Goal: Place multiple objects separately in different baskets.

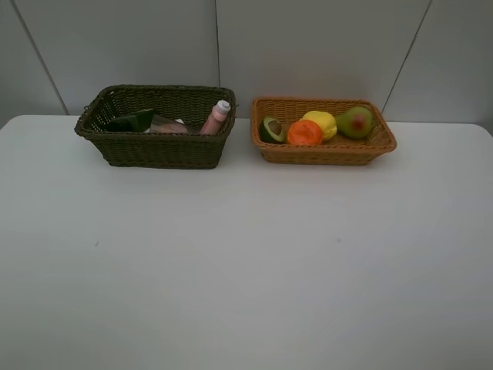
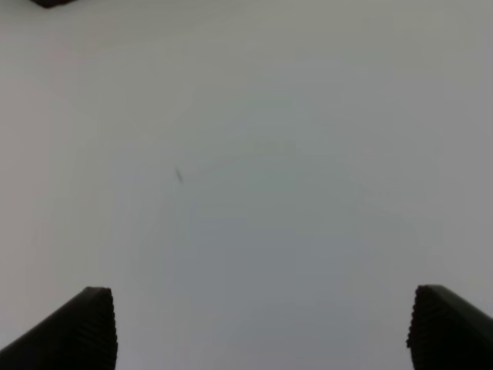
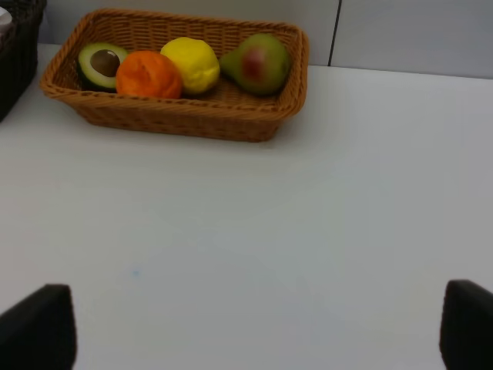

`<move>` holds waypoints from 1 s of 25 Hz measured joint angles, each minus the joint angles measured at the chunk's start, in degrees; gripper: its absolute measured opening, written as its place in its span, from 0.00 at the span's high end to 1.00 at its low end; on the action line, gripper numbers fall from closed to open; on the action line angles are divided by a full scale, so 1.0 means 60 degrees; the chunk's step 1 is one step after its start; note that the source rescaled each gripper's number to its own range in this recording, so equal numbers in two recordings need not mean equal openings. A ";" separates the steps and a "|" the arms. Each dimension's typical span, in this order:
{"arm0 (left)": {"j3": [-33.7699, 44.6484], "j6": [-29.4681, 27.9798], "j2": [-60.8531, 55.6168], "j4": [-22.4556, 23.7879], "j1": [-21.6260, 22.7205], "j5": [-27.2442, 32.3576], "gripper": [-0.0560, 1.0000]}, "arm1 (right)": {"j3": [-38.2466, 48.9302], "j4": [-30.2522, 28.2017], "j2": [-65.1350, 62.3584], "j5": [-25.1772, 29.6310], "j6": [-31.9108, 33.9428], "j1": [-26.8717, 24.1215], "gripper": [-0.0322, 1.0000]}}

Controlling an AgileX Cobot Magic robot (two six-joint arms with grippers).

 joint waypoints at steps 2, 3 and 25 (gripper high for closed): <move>0.0013 -0.0006 -0.0166 0.0000 0.0000 0.0036 0.00 | 0.0000 0.0000 0.0000 0.0000 0.0000 0.0000 0.00; 0.0013 -0.0006 -0.0223 0.0000 0.0000 0.0052 0.00 | 0.0000 0.0000 0.0000 0.0000 0.0000 0.0000 0.00; 0.0246 -0.0229 -0.3823 0.0094 0.2533 0.0829 0.00 | 0.0000 0.0000 0.0000 0.0000 0.0000 0.0000 0.00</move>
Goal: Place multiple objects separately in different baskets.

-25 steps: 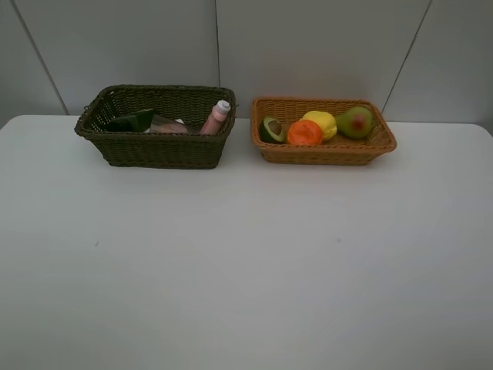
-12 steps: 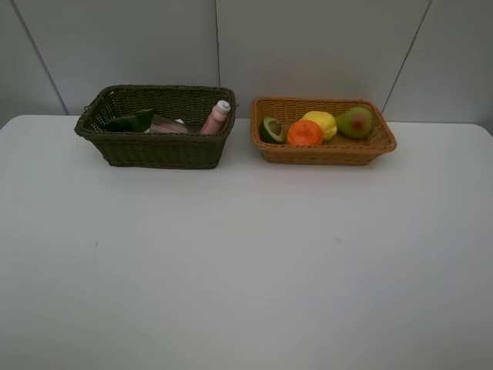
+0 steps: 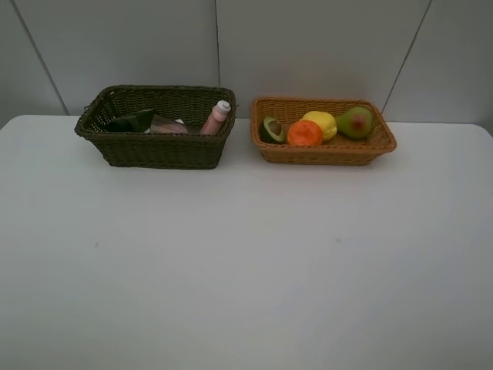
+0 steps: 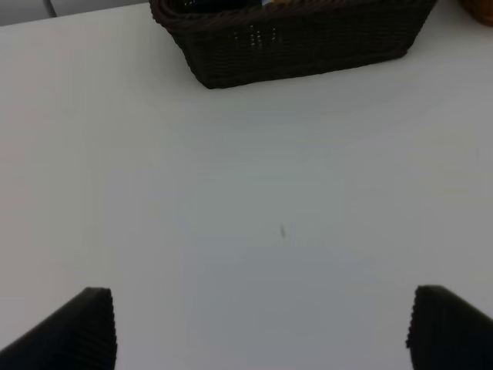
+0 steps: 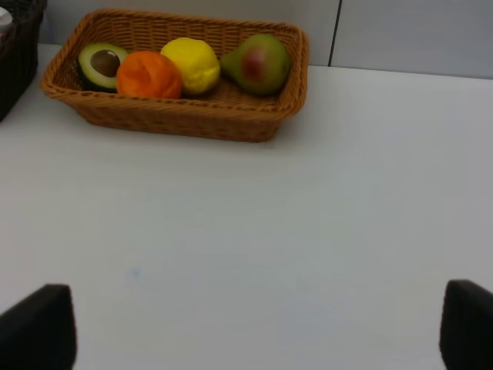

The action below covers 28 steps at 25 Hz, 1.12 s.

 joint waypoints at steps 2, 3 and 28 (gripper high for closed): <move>0.0000 0.0000 0.0000 -0.0020 0.0000 0.0000 0.00 | 0.0000 0.0000 0.0000 0.0000 0.0000 0.0000 0.00; 0.0000 0.0000 0.0000 -0.0030 0.0000 0.0000 0.00 | 0.0000 0.0000 0.0000 0.0000 0.0000 0.0000 0.00; 0.0000 0.0000 0.0000 -0.0030 0.0000 0.0000 0.00 | 0.0000 0.0000 0.0000 0.0000 0.0000 0.0000 0.00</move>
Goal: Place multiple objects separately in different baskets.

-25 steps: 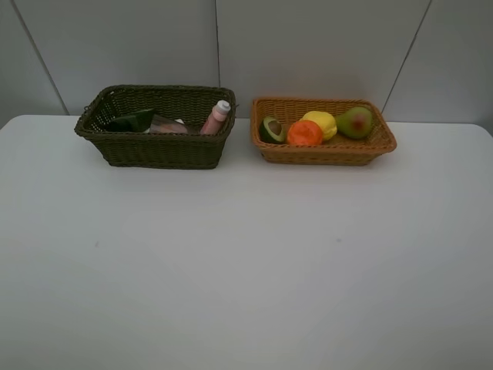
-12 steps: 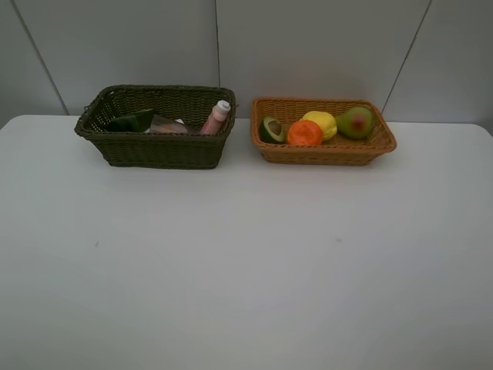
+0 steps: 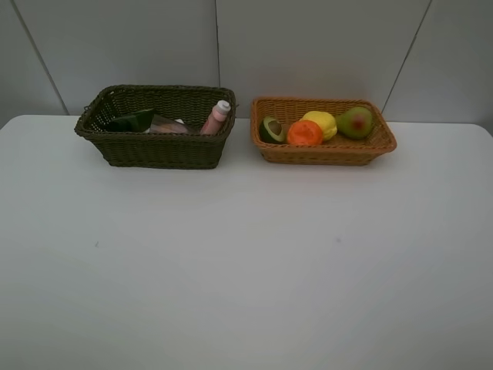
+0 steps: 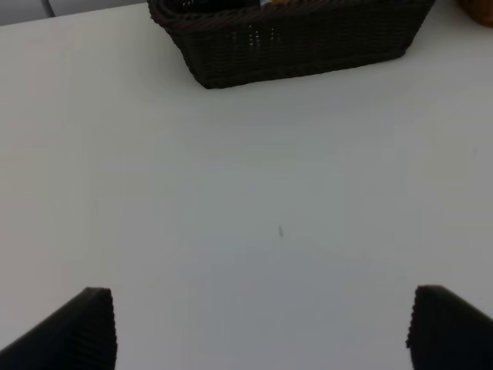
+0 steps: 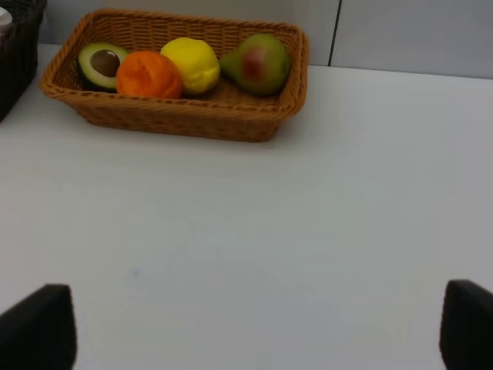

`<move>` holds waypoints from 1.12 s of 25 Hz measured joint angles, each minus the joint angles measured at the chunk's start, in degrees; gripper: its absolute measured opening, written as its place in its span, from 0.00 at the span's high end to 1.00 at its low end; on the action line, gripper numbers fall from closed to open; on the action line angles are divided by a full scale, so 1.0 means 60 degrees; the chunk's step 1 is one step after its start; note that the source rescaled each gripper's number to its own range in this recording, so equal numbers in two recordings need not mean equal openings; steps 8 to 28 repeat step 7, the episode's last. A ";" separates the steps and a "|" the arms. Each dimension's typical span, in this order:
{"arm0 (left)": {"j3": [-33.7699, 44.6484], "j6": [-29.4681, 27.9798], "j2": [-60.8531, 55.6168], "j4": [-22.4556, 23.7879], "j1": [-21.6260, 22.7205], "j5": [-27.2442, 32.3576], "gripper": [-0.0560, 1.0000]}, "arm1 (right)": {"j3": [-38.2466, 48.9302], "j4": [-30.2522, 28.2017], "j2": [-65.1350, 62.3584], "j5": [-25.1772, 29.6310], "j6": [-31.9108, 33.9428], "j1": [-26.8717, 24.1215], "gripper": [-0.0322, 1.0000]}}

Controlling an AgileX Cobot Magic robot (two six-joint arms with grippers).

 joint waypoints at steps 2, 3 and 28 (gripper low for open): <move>0.0000 0.0000 0.0000 0.0000 0.0000 0.0000 0.00 | 0.0000 0.0000 0.0000 0.0000 0.0000 0.0000 0.00; 0.0000 0.0000 0.0000 0.0000 0.0000 0.0000 0.00 | 0.0000 0.0000 0.0000 0.0000 0.0000 0.0000 0.00; 0.0000 0.0000 0.0000 0.0000 0.0000 0.0000 0.00 | 0.0000 0.0000 0.0000 0.0000 0.0000 0.0000 0.00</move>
